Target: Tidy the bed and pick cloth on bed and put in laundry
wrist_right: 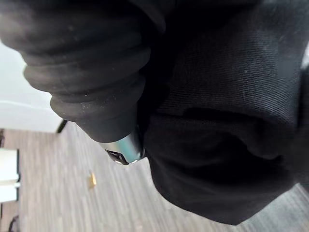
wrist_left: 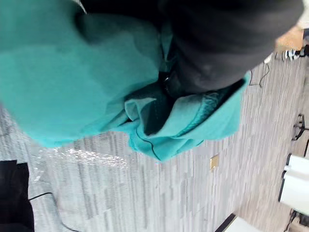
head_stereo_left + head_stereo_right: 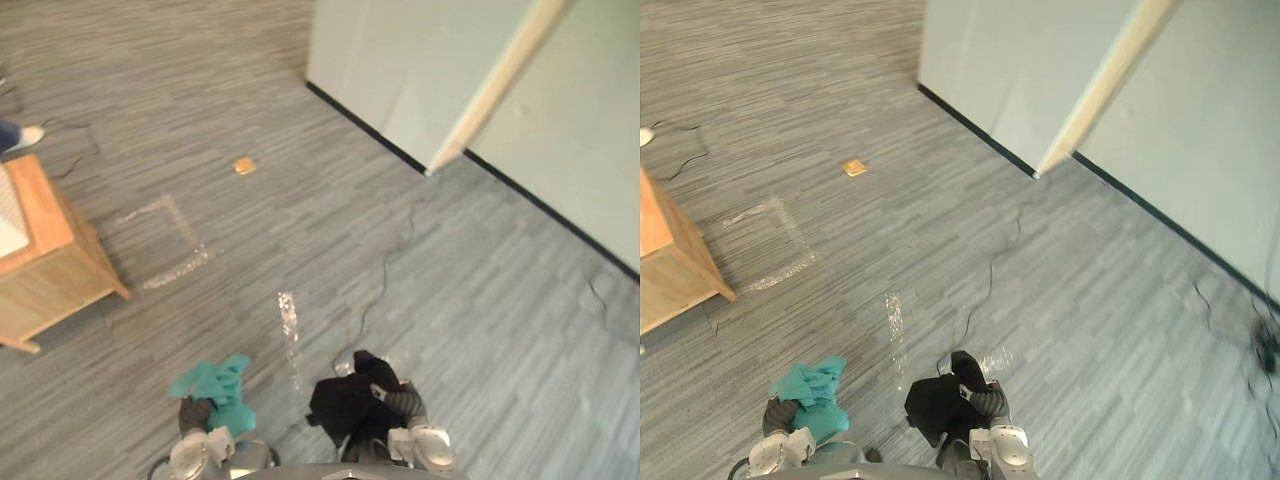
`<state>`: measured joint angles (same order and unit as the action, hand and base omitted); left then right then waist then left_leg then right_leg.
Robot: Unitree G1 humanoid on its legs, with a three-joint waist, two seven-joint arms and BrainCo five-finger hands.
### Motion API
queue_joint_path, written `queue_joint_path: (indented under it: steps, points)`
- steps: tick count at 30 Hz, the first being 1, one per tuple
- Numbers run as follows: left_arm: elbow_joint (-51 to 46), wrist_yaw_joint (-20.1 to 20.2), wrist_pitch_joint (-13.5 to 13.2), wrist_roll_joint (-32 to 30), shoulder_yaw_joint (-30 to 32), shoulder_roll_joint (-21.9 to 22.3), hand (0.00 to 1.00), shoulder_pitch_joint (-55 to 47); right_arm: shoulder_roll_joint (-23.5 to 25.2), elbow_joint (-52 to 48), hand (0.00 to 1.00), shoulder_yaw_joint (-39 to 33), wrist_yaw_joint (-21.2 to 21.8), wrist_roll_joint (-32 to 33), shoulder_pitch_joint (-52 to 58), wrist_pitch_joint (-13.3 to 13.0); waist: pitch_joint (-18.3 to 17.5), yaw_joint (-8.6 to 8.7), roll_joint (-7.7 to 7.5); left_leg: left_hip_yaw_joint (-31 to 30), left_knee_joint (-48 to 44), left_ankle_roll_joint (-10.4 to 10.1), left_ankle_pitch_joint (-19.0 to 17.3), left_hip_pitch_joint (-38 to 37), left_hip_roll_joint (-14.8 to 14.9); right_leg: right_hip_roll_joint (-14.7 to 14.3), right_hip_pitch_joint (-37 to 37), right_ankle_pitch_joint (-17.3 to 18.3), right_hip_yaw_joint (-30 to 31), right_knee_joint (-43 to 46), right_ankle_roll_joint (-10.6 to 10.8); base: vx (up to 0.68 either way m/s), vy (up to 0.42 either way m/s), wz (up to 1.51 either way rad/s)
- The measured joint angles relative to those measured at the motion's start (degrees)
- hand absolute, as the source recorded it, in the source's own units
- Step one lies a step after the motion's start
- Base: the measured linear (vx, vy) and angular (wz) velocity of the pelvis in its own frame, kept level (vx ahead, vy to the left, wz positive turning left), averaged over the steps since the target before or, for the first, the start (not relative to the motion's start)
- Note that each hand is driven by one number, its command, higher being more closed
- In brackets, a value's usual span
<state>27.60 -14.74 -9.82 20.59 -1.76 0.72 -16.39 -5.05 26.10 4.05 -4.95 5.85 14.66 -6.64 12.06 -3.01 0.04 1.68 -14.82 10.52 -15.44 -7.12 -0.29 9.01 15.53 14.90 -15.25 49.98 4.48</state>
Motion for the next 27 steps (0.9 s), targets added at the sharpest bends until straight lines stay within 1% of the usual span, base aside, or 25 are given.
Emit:
queue_joint_path:
  steps: [1,2,3,4,5,6,7,8,9,10,11,12,13,14,15,16,17,19,21,22,23,24,25,26,27]
  points:
    - [-1.0,0.0,-0.1,-0.8,-1.4,0.0,1.00,0.2,0.0,-0.2,1.00,-0.3,0.0,1.1,0.7,-0.3,-0.3,0.74,0.79,-3.2,-0.5,-2.7,-0.6,-0.6,1.4,-1.5,3.0,-0.3,4.1,-9.5,0.3,0.53,-0.379,1.50]
    - [-2.5,0.1,-0.1,-1.3,-2.9,0.0,1.00,0.2,0.0,-0.4,1.00,-0.9,0.0,1.6,0.2,-0.7,-0.5,1.02,1.27,-5.6,-0.5,-5.5,-1.8,-1.3,2.6,-1.5,5.4,-2.7,7.4,-20.0,1.0,0.53,-0.401,1.46]
    - [-2.9,0.1,-0.2,-1.8,-3.3,0.1,1.00,0.3,0.0,-0.4,1.00,-1.3,-0.1,1.6,0.1,-0.7,-0.5,1.04,1.54,-6.6,-0.5,-7.3,-2.7,-1.9,3.2,-1.1,6.3,-5.0,8.7,-25.6,1.3,0.43,-0.374,1.17]
    - [-3.5,0.1,-0.2,-2.7,-3.4,0.2,1.00,0.5,0.0,-0.3,1.00,-1.5,-0.1,1.6,-0.2,-0.7,-0.4,0.99,1.73,-7.7,0.0,-9.9,-4.2,-3.2,4.2,-0.3,7.2,-9.0,9.9,-33.1,1.8,0.70,-0.662,1.11]
    - [-3.7,0.1,-0.2,-3.7,-3.0,0.1,1.00,0.5,0.3,-0.2,1.00,-1.3,-0.1,1.6,-0.2,-0.6,-0.5,0.91,1.44,-9.3,1.1,-13.3,-6.2,-6.5,6.0,1.2,8.3,-14.8,10.8,-42.4,2.3,0.72,-0.709,1.04]
    - [-3.7,0.1,-0.2,-4.0,-2.8,-0.1,1.00,0.2,0.5,-0.2,1.00,-1.3,-0.1,1.6,0.0,-0.6,-0.6,0.97,0.95,-10.0,1.6,-14.2,-6.7,-7.8,6.6,1.7,8.5,-15.6,11.5,-43.9,2.0,0.76,-0.799,1.14]
    - [-2.8,0.1,-0.1,-5.0,-2.8,-0.1,1.00,-0.9,1.0,-0.2,1.00,-1.4,-0.1,1.6,0.5,-0.5,-1.2,1.42,0.55,-11.6,1.8,-15.1,-7.3,-11.3,8.3,2.2,8.6,-20.6,11.6,-41.1,2.2,0.63,-0.667,0.95]
    - [-1.5,0.1,0.4,-5.7,-3.1,1.0,1.00,-0.8,0.5,-0.5,1.00,-1.8,-0.1,1.6,0.2,-0.6,-1.8,1.60,2.58,-12.8,0.2,-16.5,-5.6,-11.6,11.8,0.5,10.3,-23.2,10.5,-32.7,1.8,0.62,-0.650,0.85]
    - [-1.3,0.2,0.4,-5.9,-3.2,2.2,1.00,-1.0,0.0,-0.7,1.00,-2.2,-0.1,1.6,0.0,-0.6,-2.0,1.30,3.77,-13.0,-1.6,-16.5,-3.4,-11.2,13.1,-0.5,11.0,-21.3,9.4,-28.8,2.2,0.61,-0.617,0.48]
    - [-1.2,0.6,0.3,-6.2,-4.0,2.8,1.00,-1.1,-0.2,-0.7,1.00,-2.4,0.0,1.6,-0.5,-0.5,-2.3,1.23,5.10,-12.8,-7.5,-14.9,3.2,-8.4,14.3,-1.5,10.7,-17.1,7.5,-25.4,0.6,0.60,-0.670,0.36]
    - [-1.2,1.2,0.3,-6.2,-4.6,2.7,1.00,-1.1,0.0,-0.9,1.00,-1.9,0.2,1.6,-0.2,-0.5,-2.2,1.85,5.00,-12.3,-17.1,-13.5,13.4,-2.3,14.9,-2.7,8.4,-14.5,6.1,-25.9,-0.7,0.73,-0.813,0.29]
    - [-1.1,1.4,0.3,-5.9,-5.0,2.6,1.00,-1.2,0.1,-0.9,1.00,-1.6,0.4,1.7,0.0,-0.5,-1.8,1.64,5.05,-11.8,-26.2,-14.7,19.3,2.4,16.2,-4.6,5.2,-13.9,5.4,-28.9,-1.7,0.61,-0.666,0.13]
    - [-1.2,1.7,0.3,-5.6,-5.2,2.5,1.00,-1.2,0.1,-1.1,1.00,-1.3,0.5,1.8,0.0,-0.5,-1.2,1.17,5.83,-10.8,-33.1,-14.5,17.9,5.2,17.1,-6.3,2.2,-14.0,4.9,-31.3,-3.1,0.59,-0.553,-0.23]
    - [-1.2,2.1,0.3,-5.0,-5.2,2.5,1.00,-1.2,0.1,-1.3,1.00,-0.8,0.6,3.0,0.0,-0.5,0.5,0.35,5.98,-8.8,-45.8,-14.3,13.2,10.1,17.0,-9.1,-3.6,-13.4,4.7,-34.8,-5.3,0.53,-0.439,-0.40]
    - [-1.2,2.6,0.3,-5.0,-5.3,2.5,1.00,-1.2,0.1,-1.3,1.00,-0.3,0.5,3.4,-0.2,-0.5,1.4,-0.32,5.39,-6.7,-53.2,-14.7,9.2,14.3,14.8,-10.2,-8.1,-12.2,4.8,-36.9,-6.7,0.50,-0.388,-0.34]
    - [-1.3,2.7,0.3,-5.0,-5.3,2.5,1.00,-1.3,0.1,-1.2,1.00,-0.1,0.5,3.5,-0.2,-0.5,1.6,-0.49,5.08,-5.1,-55.0,-15.1,7.8,16.5,13.8,-10.4,-9.9,-11.7,4.9,-38.1,-7.0,0.45,-0.315,-0.23]
    - [-2.1,2.8,0.3,-5.0,-5.8,2.5,1.00,-1.3,0.2,-0.9,1.00,-0.1,0.4,3.5,-0.5,-0.5,2.0,-0.78,4.18,-0.9,-54.3,-15.3,6.0,20.2,12.2,-10.6,-13.1,-10.8,5.5,-40.1,-7.3,0.43,-0.247,-0.09]
    - [-3.5,2.9,-0.2,-5.1,-6.5,2.4,1.00,-1.1,0.0,-0.6,1.00,-0.2,0.4,3.4,-0.7,-0.5,2.2,-1.30,4.04,5.4,-50.4,-14.7,3.0,26.1,12.0,-10.7,-17.2,-9.8,5.4,-43.0,-6.9,0.44,-0.196,-0.03]
    - [-4.8,2.9,-0.4,-5.1,-6.6,2.4,1.00,-1.3,0.1,-0.3,1.00,-0.1,0.0,3.4,-0.5,-0.4,2.4,-1.95,3.74,11.2,-39.2,-14.0,1.5,27.9,11.7,-10.3,-21.3,-8.8,5.1,-45.9,-6.4,0.44,-0.084,0.07]
    - [-5.0,2.9,-0.4,-5.1,-6.7,2.4,1.00,-1.3,0.1,-0.2,1.00,0.2,-0.4,3.2,-0.2,-0.2,2.5,-2.02,3.52,15.1,-28.6,-13.6,1.6,27.8,11.0,-9.8,-23.9,-8.1,4.6,-47.5,-5.7,0.54,-0.019,0.27]
    - [-5.0,2.9,-0.3,-5.2,-6.9,2.4,1.00,-1.2,0.1,-0.2,1.00,0.2,-0.6,2.7,-0.4,0.1,2.6,-1.76,2.90,19.2,-16.3,-12.7,4.0,27.0,9.5,-8.7,-26.1,-7.1,3.2,-48.6,-4.2,0.56,-0.007,0.36]
    - [-5.0,2.9,-0.3,-5.2,-7.2,2.4,1.00,-1.1,0.1,-0.2,1.00,0.2,-0.7,2.7,-0.4,0.2,2.6,-1.71,2.57,21.0,-10.6,-12.4,5.8,26.6,8.5,-8.1,-27.1,-6.4,2.6,-49.1,-3.5,0.58,0.007,0.45]
    - [-5.4,2.9,-0.2,-5.2,-7.6,2.4,1.00,-0.7,0.0,-0.1,1.00,0.2,-0.8,2.7,-0.8,0.2,2.9,-1.76,2.03,23.4,-2.7,-10.5,11.0,25.9,7.1,-7.1,-29.0,-4.8,1.9,-49.4,-1.8,0.60,0.025,0.33]
    - [-5.9,2.8,0.0,-5.3,-7.8,2.7,1.00,-1.2,0.2,0.2,1.00,0.3,-0.9,2.7,-0.6,0.3,2.4,-2.35,1.80,24.6,-2.3,-5.9,15.6,24.7,5.9,-5.9,-30.0,-3.0,2.0,-48.3,0.2,0.73,0.057,0.28]
    - [-6.1,2.8,0.1,-5.3,-7.8,2.8,1.00,-1.1,0.3,0.3,1.00,0.2,-1.0,2.6,-1.0,0.3,2.4,-2.48,1.06,24.6,-2.9,-3.1,14.9,24.6,5.1,-5.0,-29.8,-2.5,1.9,-46.6,1.0,0.75,0.105,0.31]
